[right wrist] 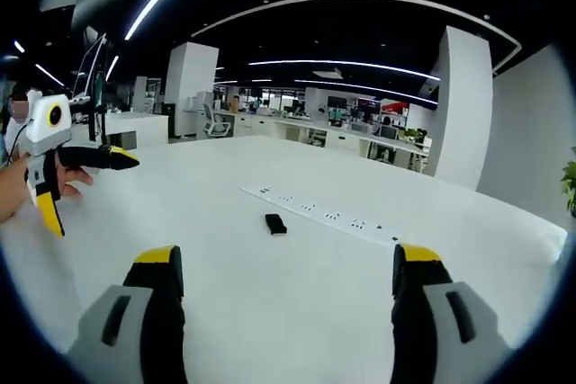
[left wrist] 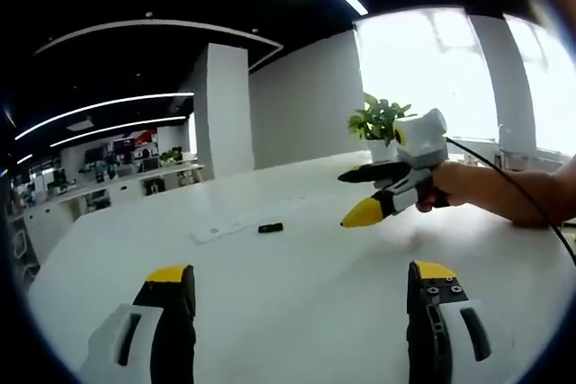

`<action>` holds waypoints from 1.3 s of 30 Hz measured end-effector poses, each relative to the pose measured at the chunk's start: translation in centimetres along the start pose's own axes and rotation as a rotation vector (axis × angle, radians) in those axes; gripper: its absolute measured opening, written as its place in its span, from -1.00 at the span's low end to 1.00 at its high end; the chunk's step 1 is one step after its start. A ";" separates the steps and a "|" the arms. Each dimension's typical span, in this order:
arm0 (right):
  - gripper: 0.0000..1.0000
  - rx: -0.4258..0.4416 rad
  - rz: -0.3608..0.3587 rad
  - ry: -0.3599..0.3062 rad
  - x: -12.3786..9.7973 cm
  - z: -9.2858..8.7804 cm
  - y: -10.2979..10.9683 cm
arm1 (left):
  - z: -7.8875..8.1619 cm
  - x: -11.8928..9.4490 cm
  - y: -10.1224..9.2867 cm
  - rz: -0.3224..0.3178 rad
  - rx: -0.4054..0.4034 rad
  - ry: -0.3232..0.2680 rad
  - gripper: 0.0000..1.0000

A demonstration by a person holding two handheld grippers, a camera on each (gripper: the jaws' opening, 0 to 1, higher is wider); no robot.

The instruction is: Snap the two parts of the plastic buckle together until the buckle closes and remains connected.

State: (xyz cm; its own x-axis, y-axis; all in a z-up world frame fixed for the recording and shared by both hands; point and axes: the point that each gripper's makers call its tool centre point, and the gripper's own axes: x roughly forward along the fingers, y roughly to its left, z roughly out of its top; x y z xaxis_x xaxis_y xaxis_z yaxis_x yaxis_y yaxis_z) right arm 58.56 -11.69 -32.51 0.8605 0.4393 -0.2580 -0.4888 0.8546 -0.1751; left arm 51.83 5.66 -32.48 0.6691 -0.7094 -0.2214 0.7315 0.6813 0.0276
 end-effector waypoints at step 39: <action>0.95 0.019 -0.034 -0.027 -7.8 -0.9 1.1 | 1.0 -1.3 0.4 0.033 -0.052 -0.054 0.99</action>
State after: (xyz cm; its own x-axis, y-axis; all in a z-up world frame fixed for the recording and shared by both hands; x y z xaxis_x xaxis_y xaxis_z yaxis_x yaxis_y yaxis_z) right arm 51.19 -14.38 -31.53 0.8804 0.4166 -0.2266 -0.4563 0.8744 -0.1649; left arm 51.39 6.65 -31.25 0.6998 -0.6942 -0.1683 0.7020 0.7119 -0.0172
